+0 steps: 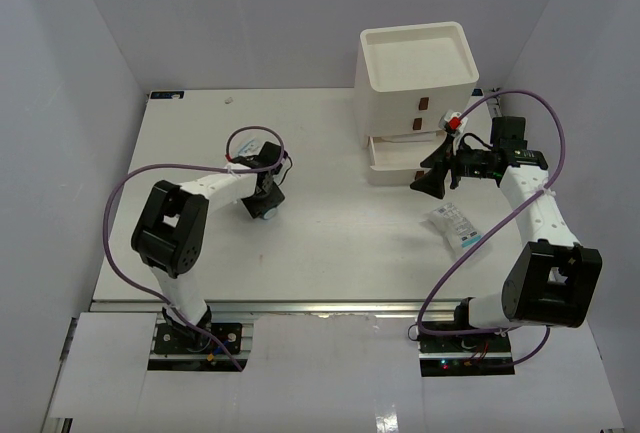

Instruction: Organize the makeup

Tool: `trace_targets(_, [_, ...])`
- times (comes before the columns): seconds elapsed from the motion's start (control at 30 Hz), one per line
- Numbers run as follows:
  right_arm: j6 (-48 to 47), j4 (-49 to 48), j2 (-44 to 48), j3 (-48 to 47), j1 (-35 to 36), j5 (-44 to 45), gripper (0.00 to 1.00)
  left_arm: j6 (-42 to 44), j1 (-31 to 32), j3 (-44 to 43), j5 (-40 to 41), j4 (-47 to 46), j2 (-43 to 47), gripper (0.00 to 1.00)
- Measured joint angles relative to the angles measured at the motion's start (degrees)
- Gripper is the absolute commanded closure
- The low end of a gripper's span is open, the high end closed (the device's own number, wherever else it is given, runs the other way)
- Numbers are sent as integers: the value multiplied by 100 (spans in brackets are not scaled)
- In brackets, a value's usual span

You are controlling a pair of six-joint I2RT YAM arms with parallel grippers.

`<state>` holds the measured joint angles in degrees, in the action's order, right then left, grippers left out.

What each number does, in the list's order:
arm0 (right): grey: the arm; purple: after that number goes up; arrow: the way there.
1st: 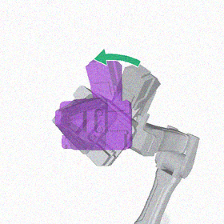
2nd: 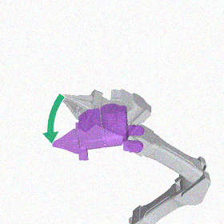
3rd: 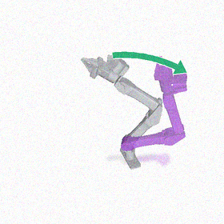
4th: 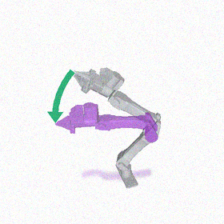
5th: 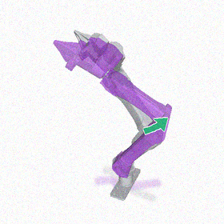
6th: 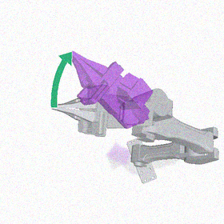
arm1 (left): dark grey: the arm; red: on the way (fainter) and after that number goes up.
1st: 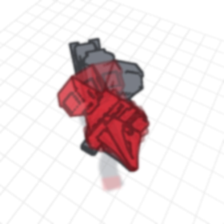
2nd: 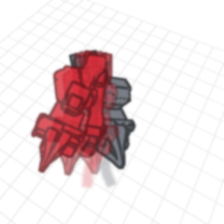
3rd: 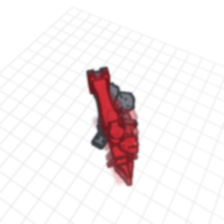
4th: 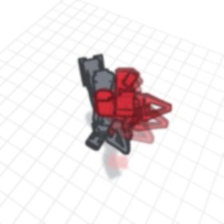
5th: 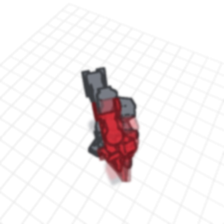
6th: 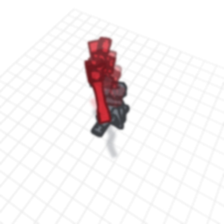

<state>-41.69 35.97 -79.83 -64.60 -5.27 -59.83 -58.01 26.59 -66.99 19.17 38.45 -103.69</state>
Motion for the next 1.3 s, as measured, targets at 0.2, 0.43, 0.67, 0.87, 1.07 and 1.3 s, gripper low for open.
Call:
trace_targets(0.2, [17,4,4,0,-3,-98,15,-29,-3,777,-102,-157,656,100])
trace_targets(0.43, [96,129,4,0,12,-556,15,435,13,1532,-751,-473,2155,100])
trace_targets(0.67, [1104,167,-149,-113,324,-1047,14,1139,194,2225,-2536,-2810,3560,100])
trace_targets(0.87, [2953,-622,-378,-159,729,-1449,4,1331,721,2127,-3953,-4687,2400,100])
trace_targets(1.07, [5273,-2573,-381,56,963,-1537,10,1360,1311,1480,-4857,-5487,1318,100])
trace_targets(1.3, [6538,-3721,-379,308,989,-1178,10,1276,1453,866,-5135,-6130,920,100])
